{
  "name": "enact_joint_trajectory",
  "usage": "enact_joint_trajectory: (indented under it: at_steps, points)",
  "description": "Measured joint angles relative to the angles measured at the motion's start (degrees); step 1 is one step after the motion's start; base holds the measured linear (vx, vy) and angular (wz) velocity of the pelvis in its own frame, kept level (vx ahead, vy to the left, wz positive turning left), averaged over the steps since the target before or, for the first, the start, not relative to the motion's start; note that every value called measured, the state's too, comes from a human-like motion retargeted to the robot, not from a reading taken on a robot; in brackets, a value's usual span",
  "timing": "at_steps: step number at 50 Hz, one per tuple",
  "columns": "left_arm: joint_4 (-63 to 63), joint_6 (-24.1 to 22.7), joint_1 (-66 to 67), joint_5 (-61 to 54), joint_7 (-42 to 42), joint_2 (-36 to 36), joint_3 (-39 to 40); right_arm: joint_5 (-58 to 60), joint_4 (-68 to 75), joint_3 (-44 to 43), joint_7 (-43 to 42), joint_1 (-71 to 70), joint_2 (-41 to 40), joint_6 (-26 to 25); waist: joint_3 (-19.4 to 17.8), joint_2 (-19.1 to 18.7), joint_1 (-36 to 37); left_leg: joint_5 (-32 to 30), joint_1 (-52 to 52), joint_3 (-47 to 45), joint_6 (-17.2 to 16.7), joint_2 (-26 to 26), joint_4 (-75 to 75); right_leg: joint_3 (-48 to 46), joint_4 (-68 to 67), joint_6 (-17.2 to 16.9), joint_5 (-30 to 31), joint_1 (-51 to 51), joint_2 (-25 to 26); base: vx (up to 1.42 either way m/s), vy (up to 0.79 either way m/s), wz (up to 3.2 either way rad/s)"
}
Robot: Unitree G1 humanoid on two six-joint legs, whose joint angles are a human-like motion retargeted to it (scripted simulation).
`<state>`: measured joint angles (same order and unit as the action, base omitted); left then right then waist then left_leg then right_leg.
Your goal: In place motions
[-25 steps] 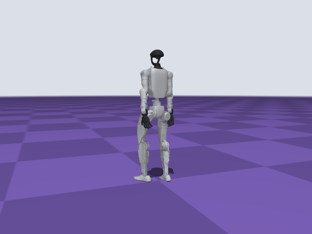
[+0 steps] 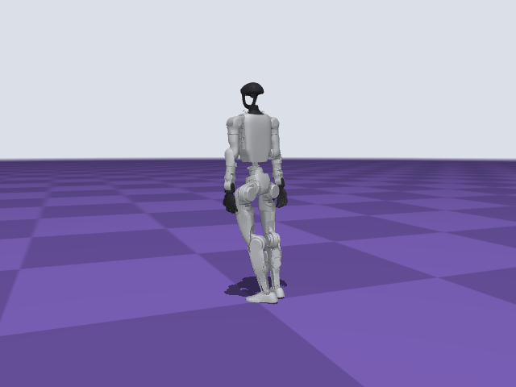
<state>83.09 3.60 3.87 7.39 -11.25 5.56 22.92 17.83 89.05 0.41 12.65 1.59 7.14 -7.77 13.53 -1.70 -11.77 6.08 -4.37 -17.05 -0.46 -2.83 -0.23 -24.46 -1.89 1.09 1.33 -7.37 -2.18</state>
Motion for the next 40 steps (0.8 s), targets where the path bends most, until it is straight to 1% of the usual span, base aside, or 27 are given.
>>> enact_joint_trajectory:
  at_steps: [4, 7, 12, 18, 22, 25, 26, 27, 28, 30, 34, 37, 40]
  points:
    - [9.42, 2.88, 1.81, 0.35, -0.94, 0.37, 2.62, -0.49, -5.14, 2.54, 1.23, -2.52, -1.36, 1.37, -0.74, -0.52, -1.89, 0.08, -0.17, -0.1, 0.32, -0.25, -0.22, 0.35, -0.27, -0.63, 0.25, -0.59, -0.44, 0.05, -0.02, -0.03]
    - [11.66, 3.92, 4.22, 1.21, -0.8, 0.25, 2.94, -2.33, -7.54, 3.29, 2.12, -3.7, -2.12, 2.01, -1.23, 0.01, -1.39, 0.37, 0.11, -0.76, 0.63, -0.74, -0.27, 1.23, -0.66, -1.01, 0.45, -0.95, -1.11, 0.16, -0.05, -0.21]
    - [9.25, 2.28, 7.95, 2.27, -0.2, -1.03, 4.12, -4.17, -8.75, 4.37, 2.45, -4.52, -1.73, 2.9, -2.26, 0.83, 0.92, 0.95, 0.85, -2.09, 1.17, -1.53, -0.65, 3.01, -1.71, -1.61, 1.02, -1.74, -2.34, 0.15, -0.01, -0.26]
    - [8.18, 2.45, 8.42, 1.49, -0.82, -0.97, 5.67, -4.02, -5.67, 4.12, 1.24, -3.58, -0.3, 2.76, -3.1, 1.13, 2.81, 2.12, 1.71, -1.56, 1.98, -2.49, -0.5, 3.12, -2.23, -2.45, 1.38, -1.02, -3.5, 0.24, -0.02, 0.02]
    - [7.76, 2.8, 6.76, 0.58, -0.58, 0.24, 5.33, -4.66, -3.47, 1.93, 0.31, -2.03, 0.13, 2.31, -3.17, 0.41, 3.12, 2.77, 1.54, -0.15, 2.49, -2.48, 0.36, 2.16, -4.67, -2.96, 0.18, -0.9, -4.06, 0.27, -0.06, 0.23]
    - [6.33, 2.71, 5.14, 0.13, -0.16, 1.18, 4.7, -4.87, -3.41, 0.14, 0.18, -0.05, 0.56, 2.73, -3.77, -0.8, 2.88, 3.42, 1.36, 0.96, 2.45, -1.15, 1.49, 1.44, -10.35, -2.69, -0.58, -1.75, -4.12, 0.23, -0.11, 0.16]
    - [5.73, 2.71, 4.58, -0.11, -0.02, 1.55, 4.34, -4.75, -3.23, -0.08, -0.01, 0.44, 0.63, 3.08, -4.22, -1.45, 2.87, 3.65, 1.36, 1.01, 2.37, -0.16, 2.0, 1.81, -13.67, -0.45, -0.17, -3.09, -3.38, 0.24, -0.12, 0.08]
    - [5.19, 2.71, 4.01, -0.36, 0.12, 1.95, 3.9, -4.51, -2.96, -0.32, -0.23, 0.89, 0.74, 3.35, -4.71, -2.11, 2.4, 3.76, 1.37, 1.48, 2.31, 0.74, 2.5, 2.12, -16.75, 0.85, -0.12, -4.62, -2.81, 0.25, -0.12, 0.38]
    - [4.77, 2.71, 3.41, -0.62, 0.25, 2.38, 3.3, -4.02, -2.51, -0.62, -0.48, 1.26, 0.91, 3.48, -5.3, -2.76, 1.04, 3.67, 1.39, 2.78, 2.31, 1.45, 2.96, 2.32, -19.35, 0.26, -0.77, -6.51, -2.61, 0.22, -0.12, 0.88]
    - [4.44, 2.66, 2.04, -0.87, 0.55, 3.19, 2.01, -2.92, -1.6, -1.22, -1.11, 2.09, 1.29, 3.32, -6.94, -3.7, -2.62, 3.32, 2.05, 6.11, 2.51, 2.42, 3.53, 1.38, -19.56, -1.11, -1.67, -10.02, -2.62, 0.18, -0.11, 1.15]
    - [3.68, 2.46, -0.5, -0.65, 0.81, 4.15, 0.67, -1.38, 0.09, -1.75, -1.88, 3.01, 2.17, 3.19, -10.15, -3.06, -6.03, 3.23, 4.37, 6.96, 3.51, 2.67, 3.36, -1.42, -11.75, 1.85, -5.53, -20.74, -3.46, 0.07, -0.13, 0.41]
    - [3.12, 2.35, -2.06, -1.22, 0.01, 4.79, -1.03, -1.5, 1.04, -1.84, -2.3, 3.49, 2.53, 2.79, -12.46, -3.99, -10.76, 2.82, 4.76, 9.38, 4.12, 4.13, 3.49, -1.5, -9.84, 3.42, -6.5, -31.13, -5.17, 0.0, -0.09, 0.73]
    - [3.77, 2.74, -4.86, -0.98, -0.1, 5.43, -2.89, -2.94, 2.01, -2.74, -2.48, 3.7, 2.34, 2.31, -16.13, -5.85, -16.23, 2.36, 4.13, 13.02, 5.27, 6.44, 4.8, -2.58, -12.68, 5.92, -6.54, -42.06, -10.05, -0.08, -0.02, 1.03]
